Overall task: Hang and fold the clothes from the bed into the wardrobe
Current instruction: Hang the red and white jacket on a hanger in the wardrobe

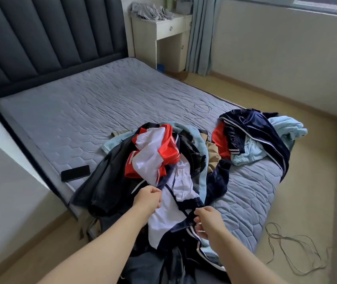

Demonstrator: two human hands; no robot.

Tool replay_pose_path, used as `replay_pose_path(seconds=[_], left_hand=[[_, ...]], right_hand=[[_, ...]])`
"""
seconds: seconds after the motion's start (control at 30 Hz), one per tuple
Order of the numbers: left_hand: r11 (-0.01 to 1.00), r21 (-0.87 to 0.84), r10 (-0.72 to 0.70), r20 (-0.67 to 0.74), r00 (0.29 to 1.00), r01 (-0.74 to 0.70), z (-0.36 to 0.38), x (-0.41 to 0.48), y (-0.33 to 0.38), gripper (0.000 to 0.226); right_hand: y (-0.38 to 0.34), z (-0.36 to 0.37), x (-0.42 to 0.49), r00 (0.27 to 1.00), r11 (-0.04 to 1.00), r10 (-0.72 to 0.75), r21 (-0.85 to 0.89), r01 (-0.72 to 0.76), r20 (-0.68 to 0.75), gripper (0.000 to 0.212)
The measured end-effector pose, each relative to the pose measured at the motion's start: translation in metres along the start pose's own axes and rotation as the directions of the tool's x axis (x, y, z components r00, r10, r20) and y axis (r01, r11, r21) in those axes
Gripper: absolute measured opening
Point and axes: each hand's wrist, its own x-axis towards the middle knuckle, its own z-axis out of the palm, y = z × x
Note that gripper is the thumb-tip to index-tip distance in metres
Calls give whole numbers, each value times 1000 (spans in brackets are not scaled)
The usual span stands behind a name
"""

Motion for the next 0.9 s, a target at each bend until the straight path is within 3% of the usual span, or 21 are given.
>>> replay_pose_path(seconds=[0.27, 0.4, 0.5, 0.57, 0.67, 0.73, 0.8, 0.83, 0.9], left_hand=[[992, 77, -84, -214, 973, 103, 27, 103, 40, 19], [980, 145, -100, -251, 963, 139, 25, 148, 46, 14], [942, 308, -52, -254, 966, 132, 20, 197, 48, 16], [870, 482, 34, -273, 961, 106, 16, 232, 46, 25], [726, 681, 133, -269, 954, 91, 16, 280, 27, 64], [661, 743, 101, -234, 967, 111, 15, 302, 12, 92], [679, 723, 6, -178, 984, 127, 15, 321, -4, 108], [700, 703, -43, -133, 990, 125, 16, 328, -10, 107], [694, 710, -92, -76, 993, 119, 21, 335, -18, 83]], right_hand=[[-72, -28, 117, 995, 968, -32, -246, 56, 97, 12], [-95, -16, 152, 991, 960, -31, -271, 65, 128, 9], [-108, 9, 180, 989, 962, -43, -261, 79, 141, 8], [-114, 26, 200, 988, 959, -51, -268, 88, 144, 9], [-107, 56, 232, 992, 964, -20, -259, 53, 126, 10], [-96, 68, 241, 994, 970, -8, -241, 36, 113, 8], [-84, 75, 245, 994, 975, 9, -221, 15, 110, 10], [-80, 77, 246, 994, 977, 20, -212, 2, 104, 11], [-76, 79, 250, 996, 982, 41, -187, -26, 77, 14]])
